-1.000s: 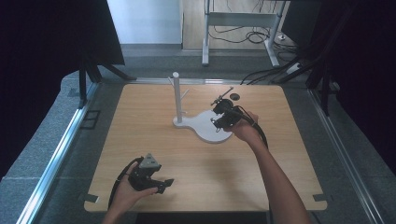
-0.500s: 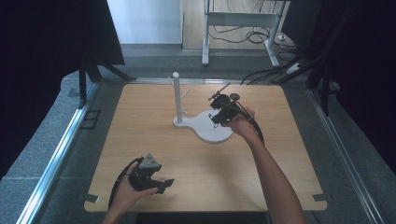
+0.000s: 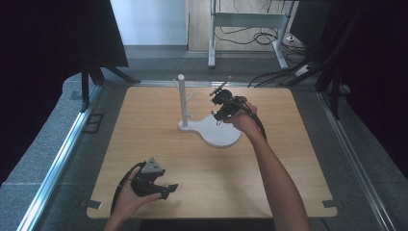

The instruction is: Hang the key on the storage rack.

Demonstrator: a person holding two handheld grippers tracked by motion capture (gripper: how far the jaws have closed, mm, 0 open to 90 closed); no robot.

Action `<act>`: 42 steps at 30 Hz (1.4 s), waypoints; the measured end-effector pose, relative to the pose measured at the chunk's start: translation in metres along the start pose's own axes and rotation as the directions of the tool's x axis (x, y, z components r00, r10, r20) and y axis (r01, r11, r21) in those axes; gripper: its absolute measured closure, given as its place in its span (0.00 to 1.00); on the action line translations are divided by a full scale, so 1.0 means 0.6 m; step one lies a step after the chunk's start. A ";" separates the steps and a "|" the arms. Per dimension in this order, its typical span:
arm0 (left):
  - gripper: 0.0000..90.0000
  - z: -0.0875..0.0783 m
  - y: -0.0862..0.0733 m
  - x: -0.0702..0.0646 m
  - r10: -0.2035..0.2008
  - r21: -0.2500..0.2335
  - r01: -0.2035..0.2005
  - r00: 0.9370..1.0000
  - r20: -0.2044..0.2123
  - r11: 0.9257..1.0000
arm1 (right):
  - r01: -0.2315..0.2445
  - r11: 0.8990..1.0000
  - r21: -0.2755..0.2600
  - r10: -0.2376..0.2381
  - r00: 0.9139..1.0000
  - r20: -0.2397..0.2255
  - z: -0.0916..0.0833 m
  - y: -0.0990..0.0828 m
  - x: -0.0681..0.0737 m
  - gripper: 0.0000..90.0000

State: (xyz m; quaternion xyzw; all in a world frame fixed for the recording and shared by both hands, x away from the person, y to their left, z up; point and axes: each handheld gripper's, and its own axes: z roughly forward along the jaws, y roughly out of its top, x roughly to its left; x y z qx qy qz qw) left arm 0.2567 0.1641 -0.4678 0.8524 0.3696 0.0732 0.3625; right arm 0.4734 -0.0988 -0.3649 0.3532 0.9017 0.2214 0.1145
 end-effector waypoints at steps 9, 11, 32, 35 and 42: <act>0.28 0.000 0.001 -0.002 0.000 -0.002 0.000 1.000 0.003 1.000 | -0.010 1.000 -0.001 0.010 1.000 0.001 0.008 0.018 -0.005 0.94; 0.28 0.000 0.001 -0.002 0.001 0.000 -0.001 1.000 0.004 1.000 | -0.023 1.000 -0.011 0.023 1.000 -0.008 0.010 0.020 -0.009 0.94; 0.28 -0.001 0.001 -0.002 0.005 0.000 -0.005 1.000 0.009 1.000 | -0.032 0.999 -0.011 0.032 1.000 0.000 0.020 0.062 -0.018 0.94; 0.28 -0.001 0.001 -0.002 0.004 -0.001 -0.004 1.000 0.009 1.000 | -0.033 0.999 -0.018 0.033 0.999 -0.004 0.021 0.067 -0.016 0.94; 0.28 -0.001 0.001 -0.004 0.006 -0.002 -0.006 1.000 0.012 1.000 | -0.030 0.999 -0.018 0.030 1.000 0.002 0.024 0.086 -0.016 0.94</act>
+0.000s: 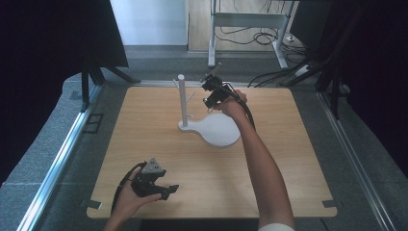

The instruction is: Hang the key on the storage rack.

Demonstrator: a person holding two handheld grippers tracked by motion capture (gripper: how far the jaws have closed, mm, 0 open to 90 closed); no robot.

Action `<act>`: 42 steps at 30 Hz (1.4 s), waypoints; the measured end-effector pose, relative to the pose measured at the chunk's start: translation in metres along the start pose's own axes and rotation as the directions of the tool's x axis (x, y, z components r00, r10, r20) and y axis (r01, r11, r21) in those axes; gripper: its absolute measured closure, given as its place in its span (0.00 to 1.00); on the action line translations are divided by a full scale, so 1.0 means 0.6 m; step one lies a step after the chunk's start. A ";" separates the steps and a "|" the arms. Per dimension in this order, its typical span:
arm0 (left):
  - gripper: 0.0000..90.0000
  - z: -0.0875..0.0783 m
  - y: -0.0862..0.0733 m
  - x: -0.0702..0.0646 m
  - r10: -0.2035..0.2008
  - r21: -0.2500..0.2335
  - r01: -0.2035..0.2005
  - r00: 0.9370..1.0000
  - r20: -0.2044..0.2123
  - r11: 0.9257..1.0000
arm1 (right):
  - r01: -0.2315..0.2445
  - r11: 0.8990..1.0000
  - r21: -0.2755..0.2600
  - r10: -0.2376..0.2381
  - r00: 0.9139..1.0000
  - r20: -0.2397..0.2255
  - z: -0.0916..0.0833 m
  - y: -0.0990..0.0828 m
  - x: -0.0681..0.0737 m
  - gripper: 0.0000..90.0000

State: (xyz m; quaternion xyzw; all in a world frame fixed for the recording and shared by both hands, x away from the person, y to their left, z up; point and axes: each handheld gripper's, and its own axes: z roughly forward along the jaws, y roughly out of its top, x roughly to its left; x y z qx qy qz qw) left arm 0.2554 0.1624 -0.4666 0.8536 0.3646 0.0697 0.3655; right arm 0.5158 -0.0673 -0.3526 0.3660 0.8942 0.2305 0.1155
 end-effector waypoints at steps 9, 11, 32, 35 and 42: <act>0.28 -0.001 0.000 0.001 -0.001 -0.001 0.001 1.000 -0.001 1.000 | 0.004 1.000 0.005 -0.004 1.000 -0.004 0.017 0.029 0.007 0.94; 0.28 -0.002 0.000 0.001 -0.002 -0.003 0.002 1.000 -0.001 1.000 | 0.001 1.000 0.003 -0.001 1.000 -0.006 0.019 0.034 0.006 0.94; 0.28 -0.004 -0.001 0.002 -0.004 -0.005 0.004 1.000 0.005 1.000 | -0.015 1.000 -0.007 0.015 0.999 0.028 0.037 0.072 -0.005 0.94; 0.28 -0.004 -0.001 0.003 -0.005 -0.004 0.005 1.000 0.003 1.000 | -0.017 1.000 -0.007 0.017 0.999 0.028 0.037 0.075 -0.001 0.94; 0.28 -0.004 0.000 0.001 0.000 -0.004 0.000 1.000 0.006 1.000 | -0.009 1.000 -0.011 0.009 1.000 0.029 0.038 0.077 0.006 0.94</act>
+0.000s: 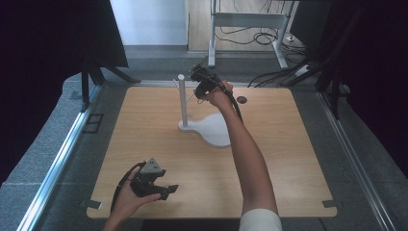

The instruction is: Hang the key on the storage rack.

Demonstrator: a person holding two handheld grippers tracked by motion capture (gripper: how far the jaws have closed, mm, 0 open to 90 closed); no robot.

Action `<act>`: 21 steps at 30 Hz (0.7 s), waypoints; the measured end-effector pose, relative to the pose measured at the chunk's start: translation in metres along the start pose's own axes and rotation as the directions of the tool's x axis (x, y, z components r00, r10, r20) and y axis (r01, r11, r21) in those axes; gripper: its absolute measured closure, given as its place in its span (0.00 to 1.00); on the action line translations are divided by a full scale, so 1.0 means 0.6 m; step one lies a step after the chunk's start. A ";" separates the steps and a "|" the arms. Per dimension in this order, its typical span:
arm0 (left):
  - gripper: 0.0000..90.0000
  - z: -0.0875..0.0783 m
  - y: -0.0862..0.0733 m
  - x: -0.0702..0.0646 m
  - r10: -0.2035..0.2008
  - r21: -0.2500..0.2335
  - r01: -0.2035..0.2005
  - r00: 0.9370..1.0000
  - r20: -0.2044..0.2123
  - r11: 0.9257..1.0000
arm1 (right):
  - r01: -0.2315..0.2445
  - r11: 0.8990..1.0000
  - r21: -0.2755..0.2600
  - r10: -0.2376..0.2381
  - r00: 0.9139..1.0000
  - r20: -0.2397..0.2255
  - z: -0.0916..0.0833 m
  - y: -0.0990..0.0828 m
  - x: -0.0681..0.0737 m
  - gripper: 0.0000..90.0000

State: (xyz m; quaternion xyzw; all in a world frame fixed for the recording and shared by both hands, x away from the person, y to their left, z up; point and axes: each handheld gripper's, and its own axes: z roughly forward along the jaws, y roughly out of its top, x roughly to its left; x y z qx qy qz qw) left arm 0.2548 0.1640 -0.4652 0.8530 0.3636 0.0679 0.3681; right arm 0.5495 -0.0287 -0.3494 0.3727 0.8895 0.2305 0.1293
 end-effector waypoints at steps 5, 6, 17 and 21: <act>0.28 0.001 0.000 0.001 0.003 0.003 -0.003 1.000 -0.001 1.000 | 0.002 1.000 -0.005 -0.002 1.000 -0.006 0.001 -0.002 0.005 0.94; 0.28 0.002 0.000 0.001 0.004 0.003 -0.004 1.000 -0.001 1.000 | 0.003 1.000 -0.007 -0.003 1.000 -0.010 0.001 -0.003 0.006 0.94; 0.28 0.007 0.000 -0.001 0.006 0.010 -0.006 1.000 0.002 1.000 | 0.011 1.000 -0.012 -0.011 0.999 -0.031 0.006 -0.011 0.019 0.93; 0.28 0.007 -0.001 0.000 0.006 0.011 -0.006 1.000 0.002 1.000 | 0.014 1.000 -0.013 -0.015 0.999 -0.049 0.008 -0.013 0.023 0.91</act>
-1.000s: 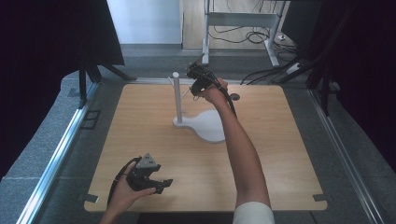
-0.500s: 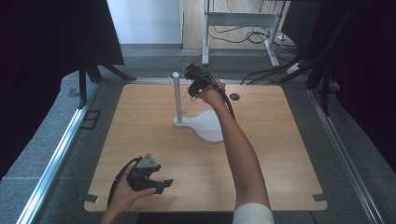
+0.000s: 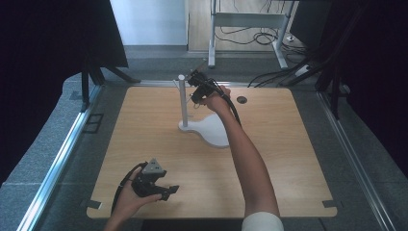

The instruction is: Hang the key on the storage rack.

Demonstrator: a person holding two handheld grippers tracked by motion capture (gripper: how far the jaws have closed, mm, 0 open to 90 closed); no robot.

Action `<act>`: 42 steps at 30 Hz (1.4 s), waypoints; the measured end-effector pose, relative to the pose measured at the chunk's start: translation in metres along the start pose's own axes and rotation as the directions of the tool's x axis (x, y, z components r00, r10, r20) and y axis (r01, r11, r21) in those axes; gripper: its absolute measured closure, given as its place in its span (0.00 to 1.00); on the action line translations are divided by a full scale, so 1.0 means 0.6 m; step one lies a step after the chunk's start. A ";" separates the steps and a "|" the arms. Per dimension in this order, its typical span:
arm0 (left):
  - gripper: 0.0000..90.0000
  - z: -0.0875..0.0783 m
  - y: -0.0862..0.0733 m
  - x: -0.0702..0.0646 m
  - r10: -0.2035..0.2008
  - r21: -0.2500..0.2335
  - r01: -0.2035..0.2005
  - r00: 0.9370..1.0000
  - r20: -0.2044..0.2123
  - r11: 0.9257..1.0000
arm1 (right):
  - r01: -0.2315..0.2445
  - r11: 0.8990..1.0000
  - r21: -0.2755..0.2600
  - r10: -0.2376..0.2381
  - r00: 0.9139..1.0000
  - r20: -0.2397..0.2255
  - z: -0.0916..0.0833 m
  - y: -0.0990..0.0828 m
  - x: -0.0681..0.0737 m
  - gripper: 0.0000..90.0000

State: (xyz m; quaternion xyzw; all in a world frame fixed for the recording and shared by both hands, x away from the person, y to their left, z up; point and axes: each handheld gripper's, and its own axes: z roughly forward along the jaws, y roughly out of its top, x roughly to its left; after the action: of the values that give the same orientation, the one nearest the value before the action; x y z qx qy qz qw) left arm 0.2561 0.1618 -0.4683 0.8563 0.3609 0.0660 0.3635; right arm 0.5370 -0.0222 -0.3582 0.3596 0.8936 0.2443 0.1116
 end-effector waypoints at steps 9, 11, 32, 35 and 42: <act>0.28 0.003 -0.001 0.001 0.001 0.011 -0.001 1.000 -0.002 1.000 | 0.017 1.000 -0.006 -0.017 0.998 -0.062 -0.007 -0.012 0.010 0.80; 0.28 0.003 -0.001 0.000 0.002 0.012 -0.002 1.000 -0.003 1.000 | 0.017 1.000 -0.012 -0.018 0.998 -0.066 -0.013 -0.017 0.011 0.78; 0.28 0.009 0.000 -0.002 0.014 0.036 -0.013 1.000 -0.027 0.999 | 0.003 0.985 -0.171 -0.017 0.997 -0.078 -0.105 -0.166 0.008 0.61; 0.28 0.010 0.000 -0.003 0.010 0.033 -0.009 0.999 -0.031 0.999 | 0.005 0.982 -0.188 -0.021 0.996 -0.086 -0.116 -0.199 0.011 0.60; 0.28 0.013 0.001 -0.005 0.018 0.042 -0.016 0.999 -0.042 0.999 | 0.005 0.972 -0.236 -0.031 0.994 -0.107 -0.129 -0.308 0.029 0.58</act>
State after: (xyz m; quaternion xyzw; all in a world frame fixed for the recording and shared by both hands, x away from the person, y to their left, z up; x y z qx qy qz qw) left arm 0.2568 0.1551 -0.4731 0.8652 0.3625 0.0796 0.3372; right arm 0.3869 -0.1528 -0.3880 0.3217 0.8665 0.3667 0.1062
